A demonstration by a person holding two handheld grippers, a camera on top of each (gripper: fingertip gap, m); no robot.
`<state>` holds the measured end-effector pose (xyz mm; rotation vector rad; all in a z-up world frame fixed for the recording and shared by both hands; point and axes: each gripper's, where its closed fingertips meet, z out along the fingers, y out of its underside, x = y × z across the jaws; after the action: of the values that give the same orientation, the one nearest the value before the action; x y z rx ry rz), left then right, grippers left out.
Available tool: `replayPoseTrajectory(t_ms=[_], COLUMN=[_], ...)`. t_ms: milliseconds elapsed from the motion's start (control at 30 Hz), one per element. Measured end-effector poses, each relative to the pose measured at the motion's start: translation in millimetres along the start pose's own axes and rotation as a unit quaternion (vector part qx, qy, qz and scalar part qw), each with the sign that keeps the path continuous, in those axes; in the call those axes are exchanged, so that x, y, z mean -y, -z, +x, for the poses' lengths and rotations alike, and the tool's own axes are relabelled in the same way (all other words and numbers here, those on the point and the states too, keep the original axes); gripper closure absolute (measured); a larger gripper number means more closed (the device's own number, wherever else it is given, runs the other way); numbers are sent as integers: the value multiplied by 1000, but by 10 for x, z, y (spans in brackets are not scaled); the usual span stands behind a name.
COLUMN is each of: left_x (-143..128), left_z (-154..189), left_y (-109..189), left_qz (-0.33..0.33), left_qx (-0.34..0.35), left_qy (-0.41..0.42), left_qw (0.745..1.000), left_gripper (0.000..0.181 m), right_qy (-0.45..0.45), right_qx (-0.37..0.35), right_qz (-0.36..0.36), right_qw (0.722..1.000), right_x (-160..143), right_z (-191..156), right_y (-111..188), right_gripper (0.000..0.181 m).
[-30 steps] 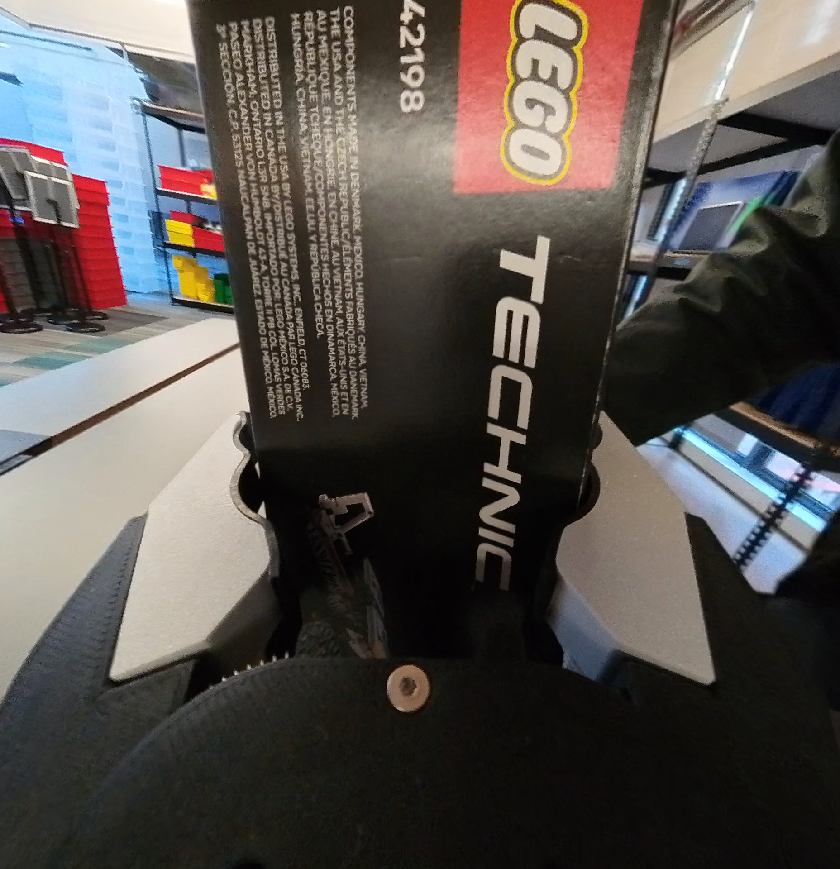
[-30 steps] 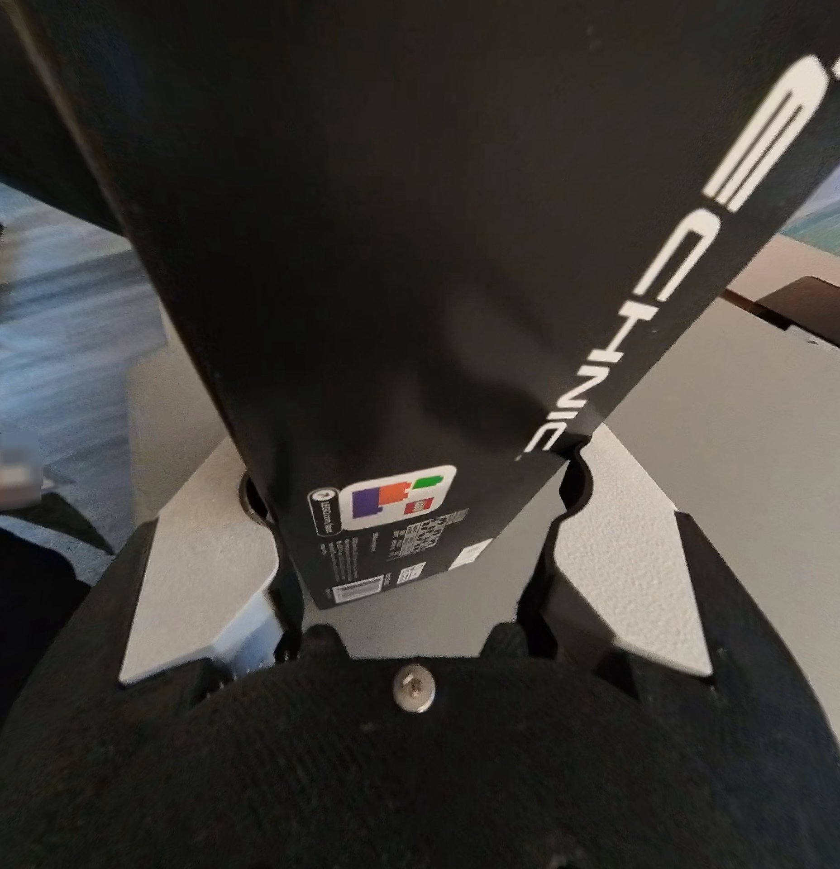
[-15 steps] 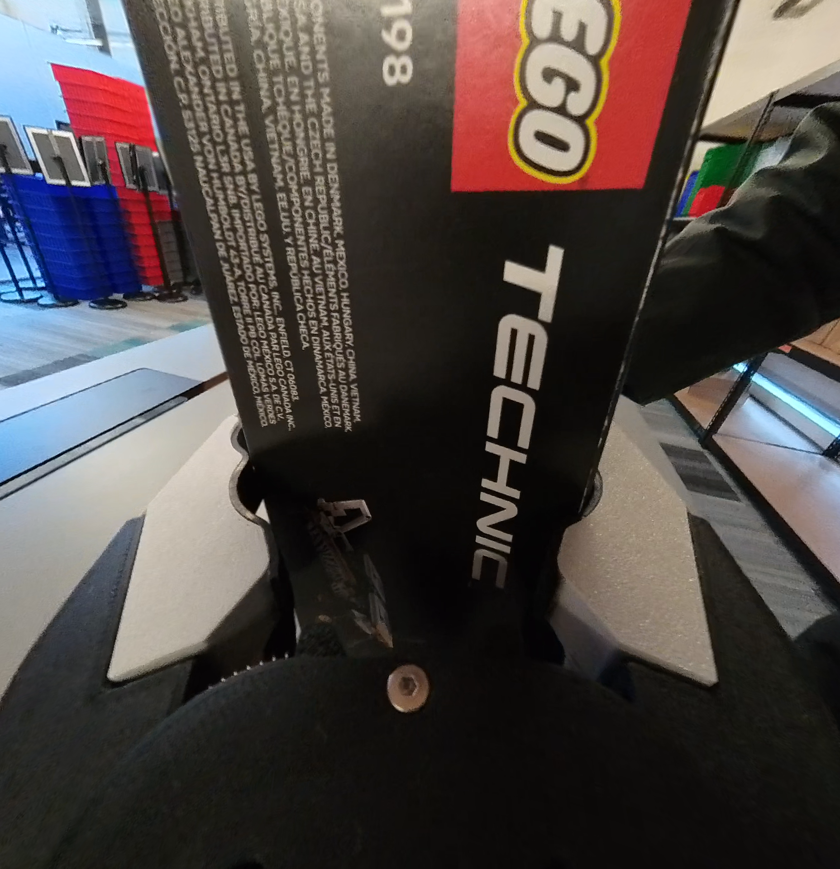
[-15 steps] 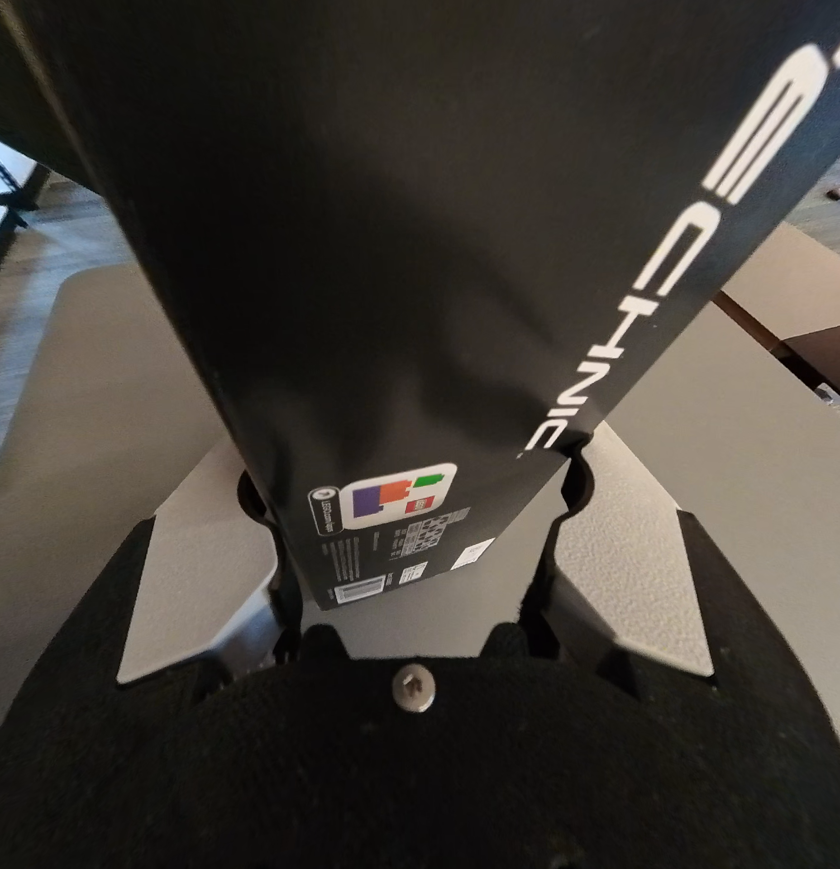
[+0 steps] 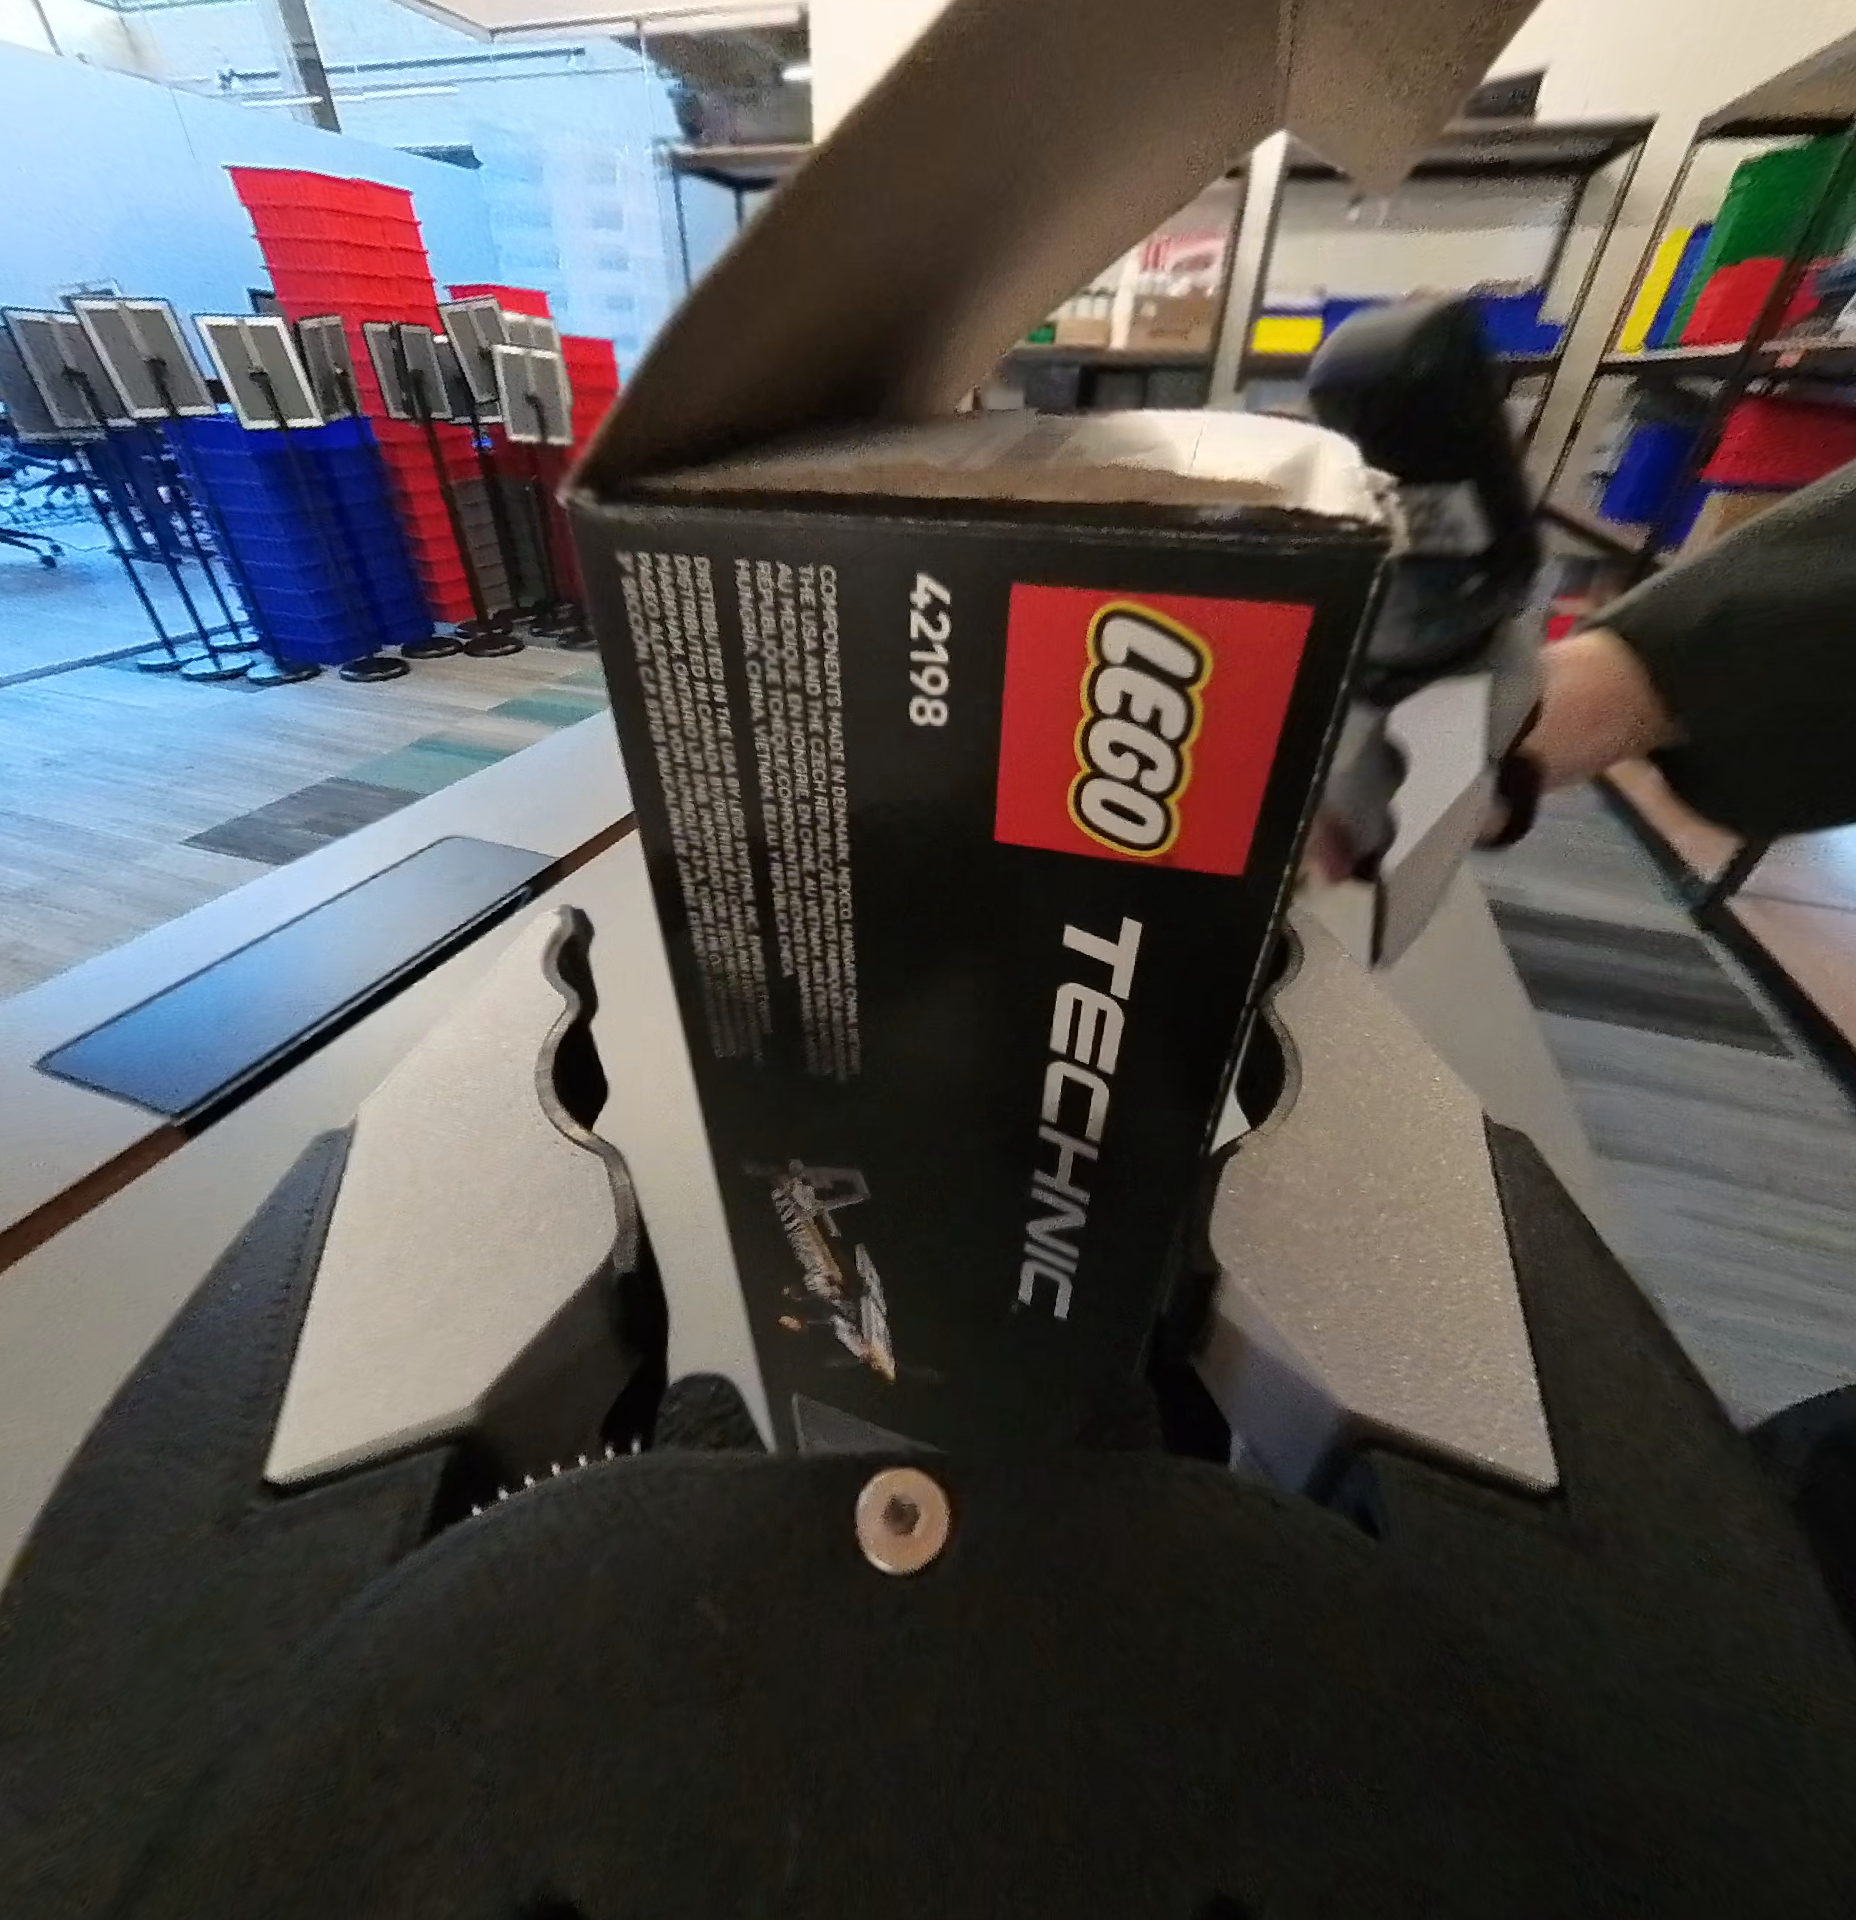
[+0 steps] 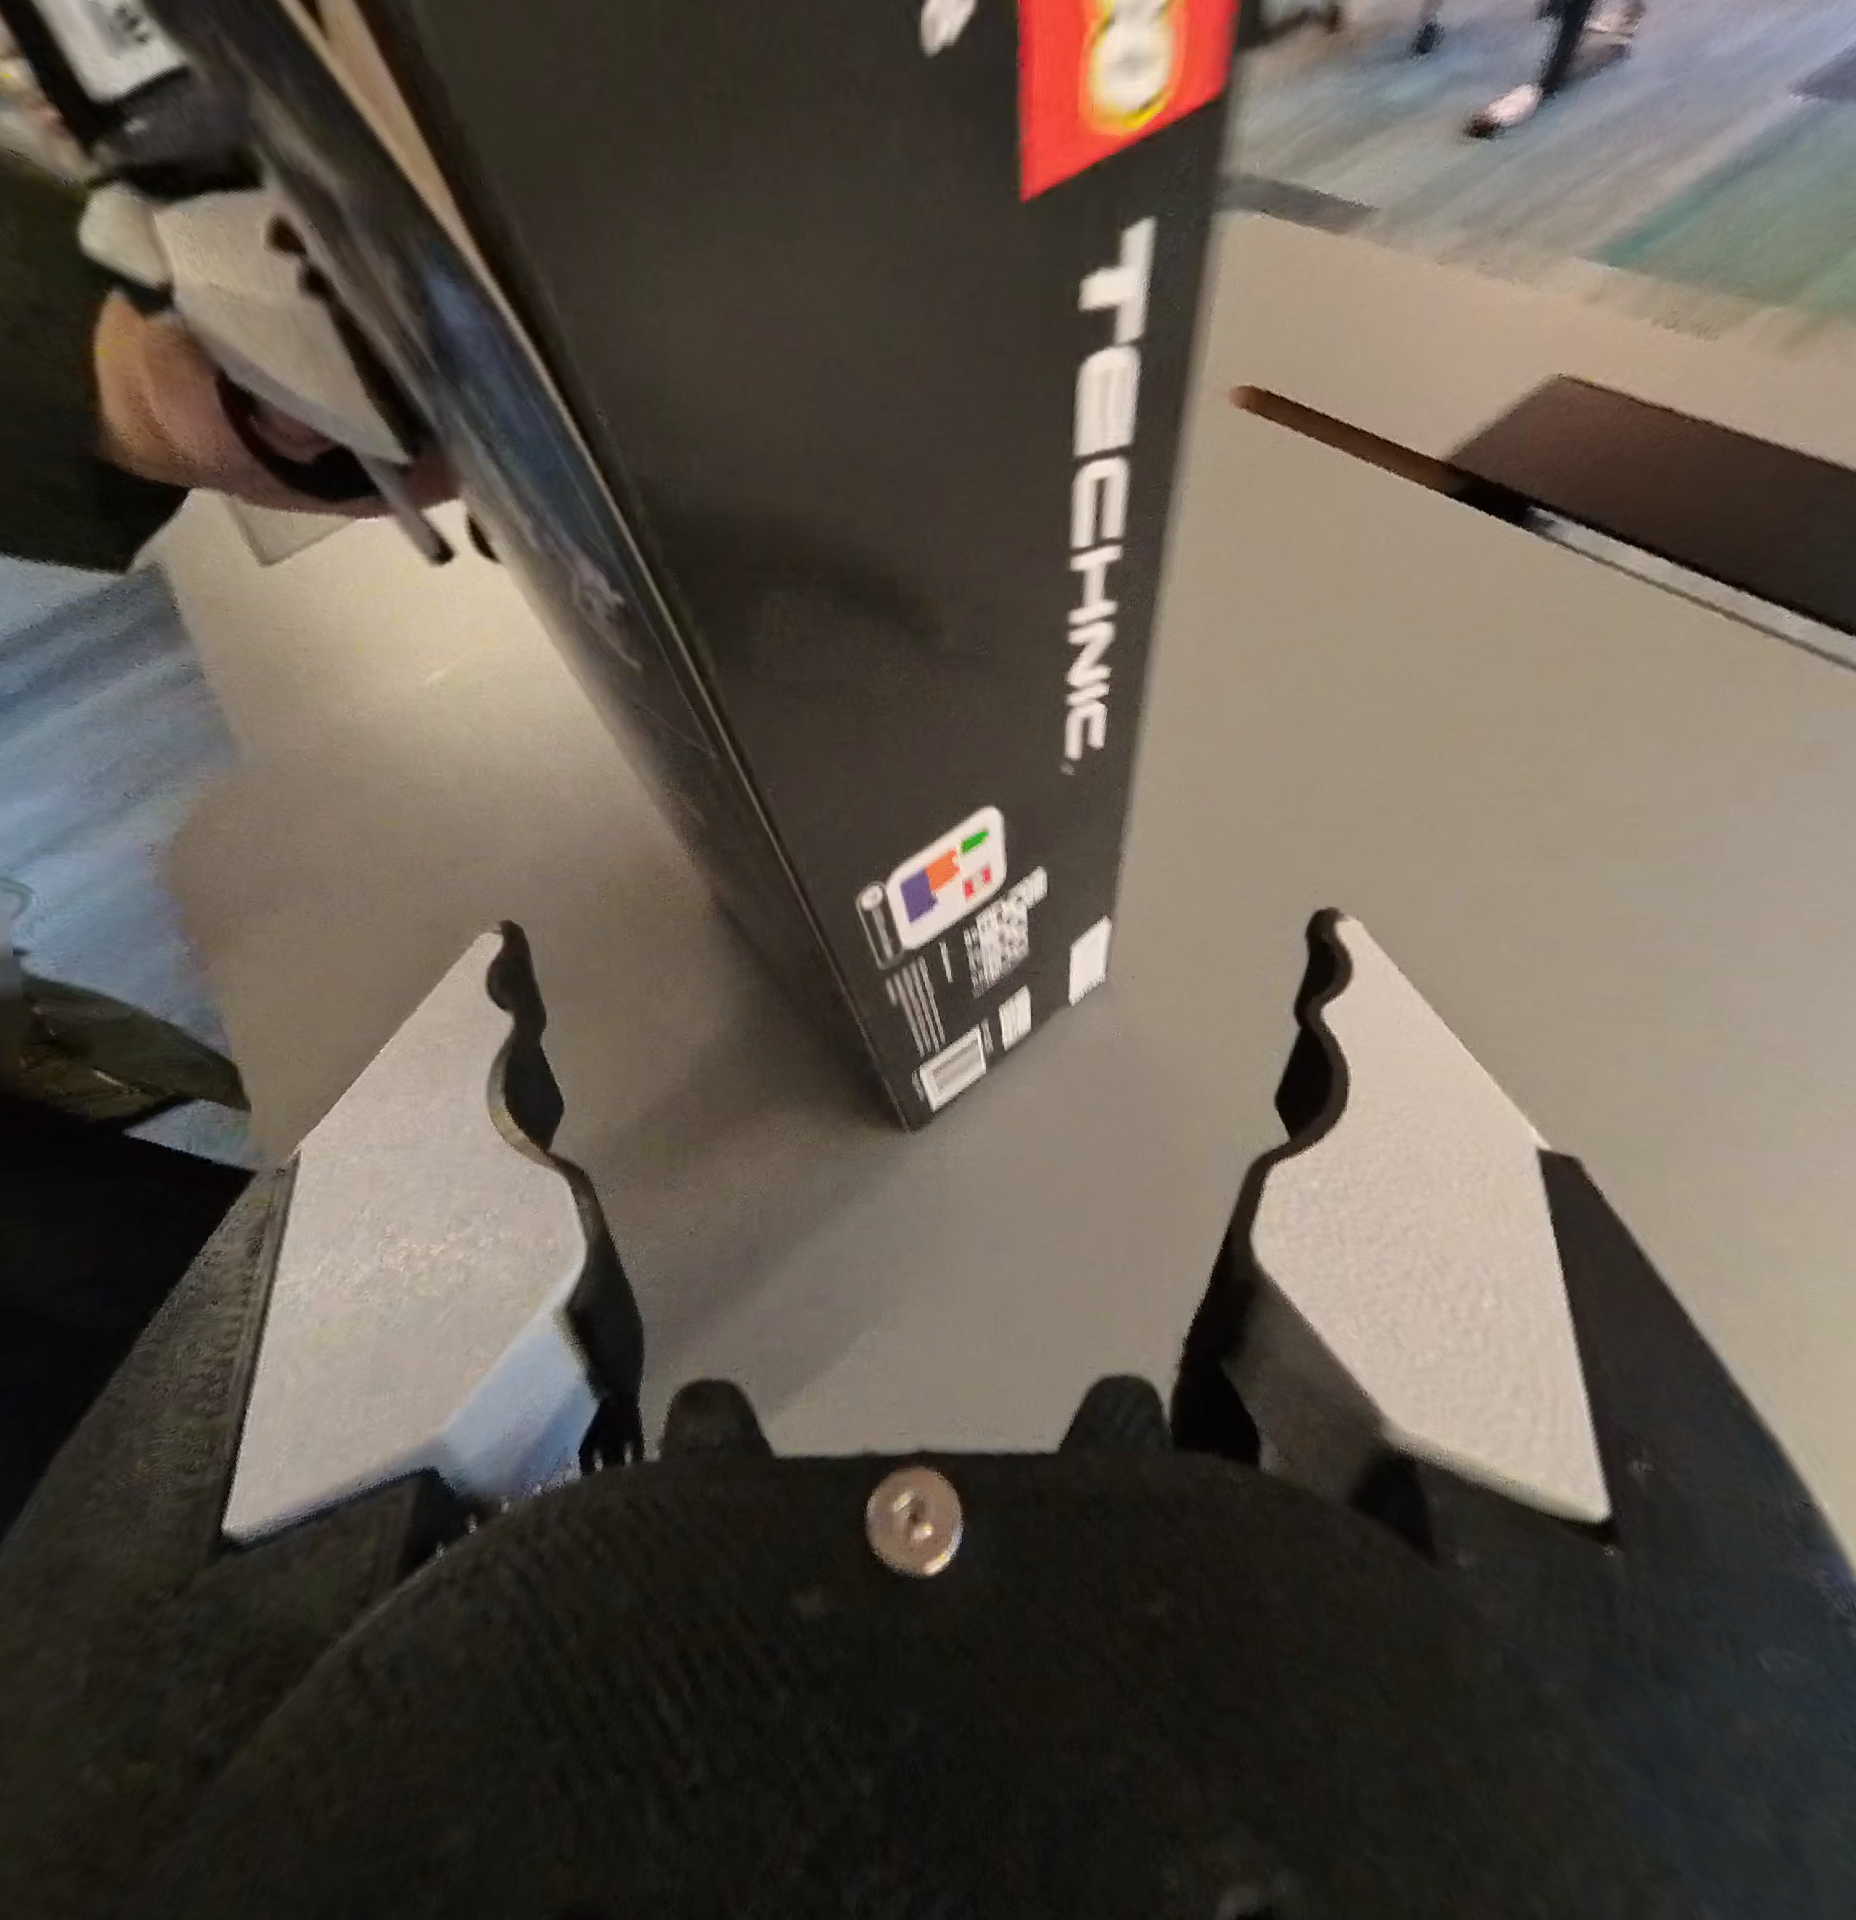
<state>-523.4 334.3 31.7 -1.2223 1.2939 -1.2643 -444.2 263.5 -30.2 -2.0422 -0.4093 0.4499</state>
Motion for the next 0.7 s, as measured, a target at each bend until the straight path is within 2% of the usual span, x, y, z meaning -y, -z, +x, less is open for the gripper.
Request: replayPoseTrajectory(t_ms=[67,133,167,200,233,267,300,333,400,467,533,600,700], left_x=[63,182,236,291,347,395,445,513,730,952,1156,1339,1595], left_z=[-33,-14,20,57,92,111,115,117,197,369,638,967,1562], left_y=[113,301,414,531,647,759,866,964,1066,1043,900,661,145], left_qz=[-3,2,0,-6,-17,-36,-61,-84,-96,-94,-91,-87,-65], left_qx=[24,47,59,74,94,122,156,193,255,299,325,337,305], left_qy=[4,35,39,34,22,8,-4,-13,-19,-25,-38,-59,-75], left_qw=[1000,998,998,997,995,992,986,977,962,949,941,935,947], left_gripper=[58,59,63,65,70,78,91,104,116,139,150,163,172], right_qy=[-76,-133,-130,-121,-110,-97,-79,-55,-34,-49,-62,-80,-135], right_qx=[-20,-35,-81,-162,-241,-327,-419,-480,-555,-577,-592,-610,-622], right_qz=[10,48,54,34,8,-17,-36,-44,-54,-75,-102,-117,-129], right_qw=[997,989,987,979,964,940,904,874,830,812,797,780,760], right_x=[139,396,479,481,466,451,446,473,427,190,-137,-498,-1103], right_z=[26,80,201,412,603,788,954,1034,1086,1068,1016,930,793], right_y=[363,778,1010,1275,1574,1928,2344,2709,3319,3767,4204,4653,5213], right_gripper=[45,63,78,90,104,129,151,158,164,173,181,181,181])
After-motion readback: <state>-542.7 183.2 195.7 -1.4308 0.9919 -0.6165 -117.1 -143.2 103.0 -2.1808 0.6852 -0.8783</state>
